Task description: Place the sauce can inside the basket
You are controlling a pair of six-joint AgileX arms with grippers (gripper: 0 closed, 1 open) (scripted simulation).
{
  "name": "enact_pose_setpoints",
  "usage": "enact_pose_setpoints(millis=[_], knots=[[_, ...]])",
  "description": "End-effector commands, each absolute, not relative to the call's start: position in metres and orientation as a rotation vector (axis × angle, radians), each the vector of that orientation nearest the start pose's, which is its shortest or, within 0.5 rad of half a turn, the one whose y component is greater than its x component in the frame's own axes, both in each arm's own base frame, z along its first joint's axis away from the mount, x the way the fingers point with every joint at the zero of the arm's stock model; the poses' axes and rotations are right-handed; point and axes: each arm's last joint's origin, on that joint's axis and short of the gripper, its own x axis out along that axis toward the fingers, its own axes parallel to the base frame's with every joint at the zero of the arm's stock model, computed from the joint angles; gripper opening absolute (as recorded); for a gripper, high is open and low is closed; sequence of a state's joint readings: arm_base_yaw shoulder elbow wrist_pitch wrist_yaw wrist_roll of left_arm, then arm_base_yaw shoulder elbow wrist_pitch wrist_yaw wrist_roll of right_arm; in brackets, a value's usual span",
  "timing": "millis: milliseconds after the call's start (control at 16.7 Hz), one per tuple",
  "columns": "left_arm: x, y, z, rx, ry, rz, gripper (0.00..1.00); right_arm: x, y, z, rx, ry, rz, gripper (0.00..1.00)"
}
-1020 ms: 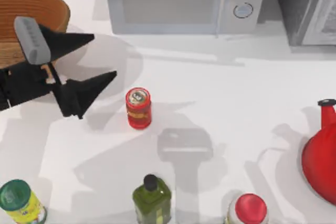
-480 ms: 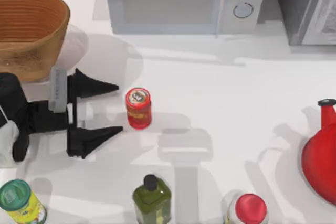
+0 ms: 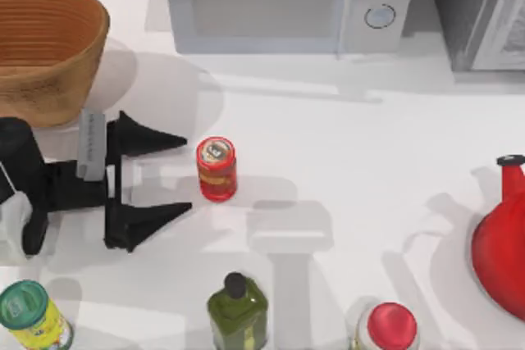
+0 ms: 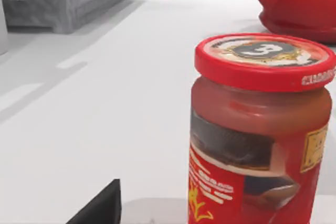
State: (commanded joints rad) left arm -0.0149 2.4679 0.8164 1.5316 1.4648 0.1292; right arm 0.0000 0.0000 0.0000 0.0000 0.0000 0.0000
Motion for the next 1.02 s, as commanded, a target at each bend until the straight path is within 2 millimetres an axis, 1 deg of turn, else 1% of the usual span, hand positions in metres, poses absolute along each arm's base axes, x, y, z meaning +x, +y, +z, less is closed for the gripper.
enact_pose_setpoints(millis=[60, 180, 480, 540, 780, 1020], knots=[[0.344, -0.036, 0.007, 0.013, -0.004, -1.451, 1.00, 0.106, -0.001, 0.160, 0.000, 0.000, 0.000, 1.00], [0.348, -0.050, 0.009, 0.014, -0.005, -1.450, 1.00, 0.106, -0.001, 0.160, 0.000, 0.000, 0.000, 1.00], [0.351, -0.095, 0.007, 0.013, -0.006, -1.449, 1.00, 0.106, -0.001, 0.160, 0.000, 0.000, 0.000, 1.00], [0.351, -0.099, 0.006, 0.013, -0.006, -1.449, 1.00, 0.106, -0.001, 0.160, 0.000, 0.000, 0.000, 1.00], [0.351, -0.100, 0.006, 0.014, -0.006, -1.449, 1.00, 0.106, -0.001, 0.160, 0.000, 0.000, 0.000, 1.00], [0.351, -0.100, 0.006, 0.014, -0.006, -1.449, 0.70, 0.106, -0.001, 0.160, 0.000, 0.000, 0.000, 1.00]])
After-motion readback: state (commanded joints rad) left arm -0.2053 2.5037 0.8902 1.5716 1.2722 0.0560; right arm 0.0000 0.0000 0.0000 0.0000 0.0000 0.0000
